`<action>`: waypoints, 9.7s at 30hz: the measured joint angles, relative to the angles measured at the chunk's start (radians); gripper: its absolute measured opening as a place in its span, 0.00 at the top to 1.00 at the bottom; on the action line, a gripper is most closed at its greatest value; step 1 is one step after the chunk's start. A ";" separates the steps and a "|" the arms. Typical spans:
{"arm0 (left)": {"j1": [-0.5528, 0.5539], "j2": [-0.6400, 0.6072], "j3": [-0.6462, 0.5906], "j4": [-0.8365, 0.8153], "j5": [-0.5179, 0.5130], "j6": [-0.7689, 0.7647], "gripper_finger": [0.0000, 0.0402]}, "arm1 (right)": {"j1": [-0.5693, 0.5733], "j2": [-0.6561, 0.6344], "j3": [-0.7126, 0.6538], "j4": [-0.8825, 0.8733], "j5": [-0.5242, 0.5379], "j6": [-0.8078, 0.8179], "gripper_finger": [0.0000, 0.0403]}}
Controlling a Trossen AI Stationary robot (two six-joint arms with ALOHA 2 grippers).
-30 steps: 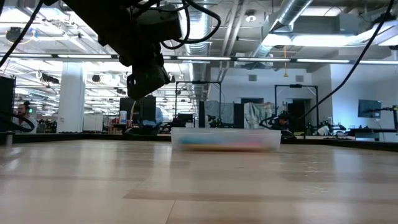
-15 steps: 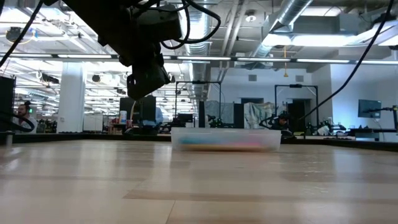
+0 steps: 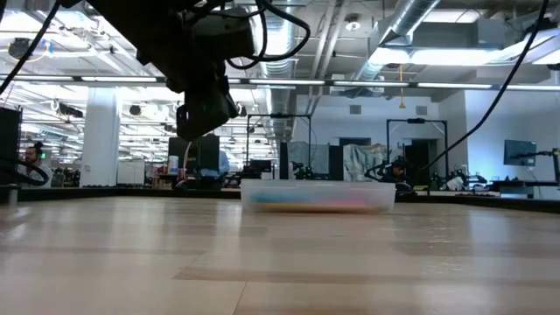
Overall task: Pick & place school supplies into a supply box
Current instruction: Put the green crayon into the supply box, then adjust the supply box, then close the supply box
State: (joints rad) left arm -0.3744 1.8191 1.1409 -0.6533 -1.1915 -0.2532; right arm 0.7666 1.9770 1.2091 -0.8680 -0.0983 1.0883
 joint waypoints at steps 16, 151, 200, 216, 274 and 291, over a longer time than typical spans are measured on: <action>-0.034 0.000 0.000 -0.072 -0.163 -0.069 1.00 | 0.012 0.014 0.106 -0.095 0.430 -0.187 1.00; -0.031 0.000 -0.074 -0.816 -0.114 -0.934 1.00 | -0.544 -0.189 -0.146 0.798 0.343 -1.189 0.79; 0.224 -0.162 0.009 0.620 0.526 1.069 1.00 | 0.157 -0.253 -0.156 0.382 0.991 -0.248 0.79; 0.740 -0.454 0.007 0.222 0.794 0.624 1.00 | 0.146 -0.175 -0.157 0.369 0.984 -0.258 0.79; 0.826 0.086 -0.104 0.211 1.581 0.969 0.92 | 0.109 -0.172 -0.420 0.623 0.932 0.108 0.79; 0.822 0.096 -0.112 0.257 1.719 1.010 0.60 | 0.082 -0.172 -0.420 0.623 0.919 0.108 0.79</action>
State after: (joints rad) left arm 0.4481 1.9152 1.0286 -0.3962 0.5277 0.7565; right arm 0.8484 1.8046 0.7895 -0.2451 0.8204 1.1961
